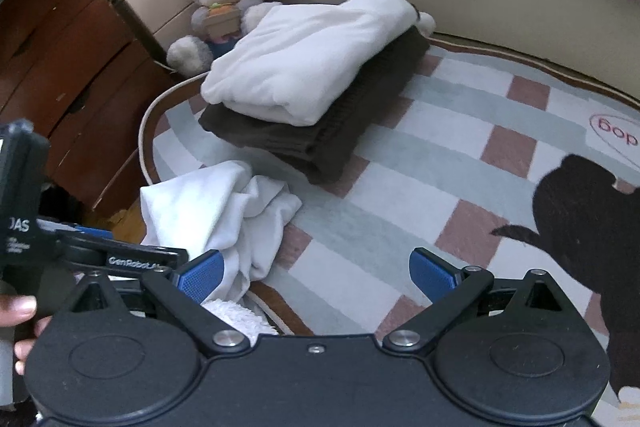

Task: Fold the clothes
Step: 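Reach both tools toward the crumpled white T-shirt on the mat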

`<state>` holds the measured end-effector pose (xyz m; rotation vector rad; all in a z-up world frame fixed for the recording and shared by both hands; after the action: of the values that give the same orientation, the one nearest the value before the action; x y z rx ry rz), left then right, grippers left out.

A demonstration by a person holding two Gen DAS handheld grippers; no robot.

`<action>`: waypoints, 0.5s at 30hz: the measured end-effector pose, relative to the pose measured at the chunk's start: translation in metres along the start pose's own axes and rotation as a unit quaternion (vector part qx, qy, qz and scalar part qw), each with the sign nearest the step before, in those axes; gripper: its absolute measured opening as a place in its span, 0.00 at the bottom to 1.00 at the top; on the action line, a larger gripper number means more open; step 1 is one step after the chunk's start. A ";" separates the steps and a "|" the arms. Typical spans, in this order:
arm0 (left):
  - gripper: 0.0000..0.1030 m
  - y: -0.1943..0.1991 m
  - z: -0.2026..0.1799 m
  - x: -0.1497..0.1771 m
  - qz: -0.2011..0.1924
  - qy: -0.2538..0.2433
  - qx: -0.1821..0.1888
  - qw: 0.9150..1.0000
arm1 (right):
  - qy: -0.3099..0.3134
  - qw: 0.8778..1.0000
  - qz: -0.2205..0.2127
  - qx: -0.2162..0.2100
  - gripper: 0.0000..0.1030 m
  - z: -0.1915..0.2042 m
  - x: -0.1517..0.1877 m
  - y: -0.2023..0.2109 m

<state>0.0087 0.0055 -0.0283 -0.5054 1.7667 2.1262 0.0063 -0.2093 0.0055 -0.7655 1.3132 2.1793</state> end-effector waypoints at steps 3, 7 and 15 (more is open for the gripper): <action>1.00 -0.002 0.003 0.002 0.000 0.007 0.008 1.000 | 0.007 1.000 0.000 -0.001 0.98 0.004 -0.001 -0.004; 1.00 -0.004 0.004 -0.001 0.000 0.005 0.008 1.000 | 0.003 1.000 0.005 -0.007 0.98 0.007 0.000 -0.010; 1.00 0.010 0.016 0.003 -0.047 0.028 0.014 0.998 | -0.016 0.999 0.020 -0.023 0.98 0.010 0.005 -0.026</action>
<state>0.0005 0.0197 -0.0180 -0.6343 1.7641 2.0397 0.0171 -0.1888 -0.0104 -0.7264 1.2758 2.2511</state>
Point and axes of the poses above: each gripper's, at about its wrist camera, not at the fingertips, and y roughly against the way its jaws point, z to its left, x to its underside, the point moved 3 cm from there along -y, roughly the way its jaws point, and after that the axes turned 11 degrees about -z, right-handed, at the moved point
